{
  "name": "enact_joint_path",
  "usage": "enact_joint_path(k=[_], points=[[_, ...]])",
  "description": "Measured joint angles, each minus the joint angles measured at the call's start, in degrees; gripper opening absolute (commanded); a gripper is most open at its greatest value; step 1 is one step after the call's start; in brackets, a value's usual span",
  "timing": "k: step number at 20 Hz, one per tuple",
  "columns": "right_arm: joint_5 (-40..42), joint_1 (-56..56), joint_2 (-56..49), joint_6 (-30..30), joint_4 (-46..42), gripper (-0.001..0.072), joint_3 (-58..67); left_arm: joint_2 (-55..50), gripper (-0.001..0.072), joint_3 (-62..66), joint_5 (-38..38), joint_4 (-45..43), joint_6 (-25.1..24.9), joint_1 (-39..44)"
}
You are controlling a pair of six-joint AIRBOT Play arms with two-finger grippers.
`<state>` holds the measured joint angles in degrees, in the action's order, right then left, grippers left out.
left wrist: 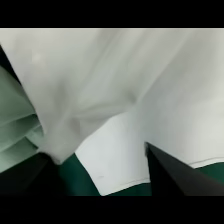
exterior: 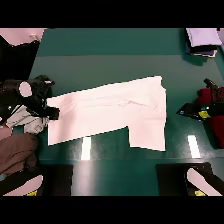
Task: Fold the shirts.
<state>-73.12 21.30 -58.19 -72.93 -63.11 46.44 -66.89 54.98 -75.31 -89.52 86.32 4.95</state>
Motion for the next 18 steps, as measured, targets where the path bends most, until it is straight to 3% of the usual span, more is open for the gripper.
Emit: enact_joint_path(k=[10,17,18], points=[[1.62,0.11,-18.75,0.0,10.01,0.0574,10.86,0.02,0.0614,0.48,0.98,4.2,0.63,0.02],[3.23,-2.95,-31.08,-0.04,14.51,0.0525,16.11,0.02,0.0614,0.48,2.08,4.55,0.74,0.02],[3.43,-3.63,-31.93,-0.07,15.08,0.0487,16.44,0.02,0.0613,0.48,2.1,4.57,0.74,0.02]])
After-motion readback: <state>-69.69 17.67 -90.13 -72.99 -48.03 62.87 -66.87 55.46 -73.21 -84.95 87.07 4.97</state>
